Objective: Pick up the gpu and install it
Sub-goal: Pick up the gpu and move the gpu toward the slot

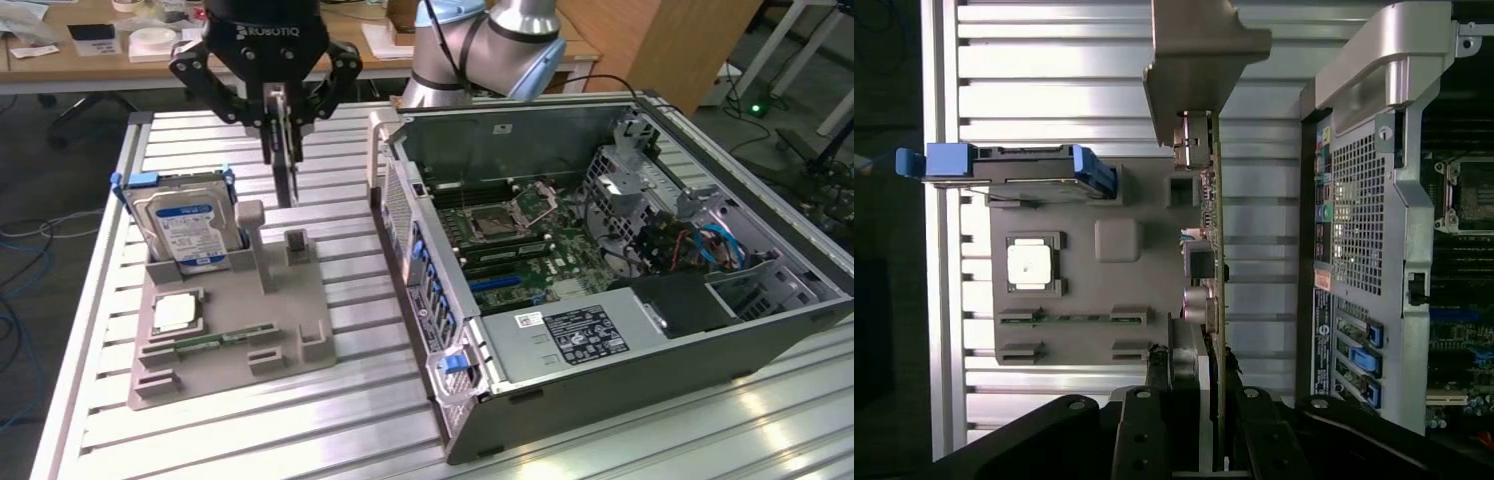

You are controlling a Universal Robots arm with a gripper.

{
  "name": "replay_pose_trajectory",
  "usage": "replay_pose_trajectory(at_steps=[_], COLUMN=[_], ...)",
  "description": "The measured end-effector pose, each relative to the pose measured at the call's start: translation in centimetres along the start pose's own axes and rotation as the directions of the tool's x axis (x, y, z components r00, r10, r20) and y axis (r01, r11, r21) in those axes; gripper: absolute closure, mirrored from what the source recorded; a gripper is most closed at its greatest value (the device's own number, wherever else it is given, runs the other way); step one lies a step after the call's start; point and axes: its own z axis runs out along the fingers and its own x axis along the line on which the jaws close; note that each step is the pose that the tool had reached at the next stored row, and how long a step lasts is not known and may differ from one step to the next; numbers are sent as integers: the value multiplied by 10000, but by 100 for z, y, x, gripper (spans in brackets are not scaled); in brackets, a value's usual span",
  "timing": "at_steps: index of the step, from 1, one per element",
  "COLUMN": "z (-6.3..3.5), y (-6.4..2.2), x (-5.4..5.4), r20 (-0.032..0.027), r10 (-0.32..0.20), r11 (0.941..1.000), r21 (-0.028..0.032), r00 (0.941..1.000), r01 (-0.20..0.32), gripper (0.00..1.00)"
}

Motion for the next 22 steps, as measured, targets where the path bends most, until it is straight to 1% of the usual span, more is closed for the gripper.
replay_pose_trajectory(at_steps=[22], z=[6], y=[7], x=[-504], r20=[-1], r10=[0], r11=[10000], r21=[0], r00=[10000], r01=[0], gripper=[72])
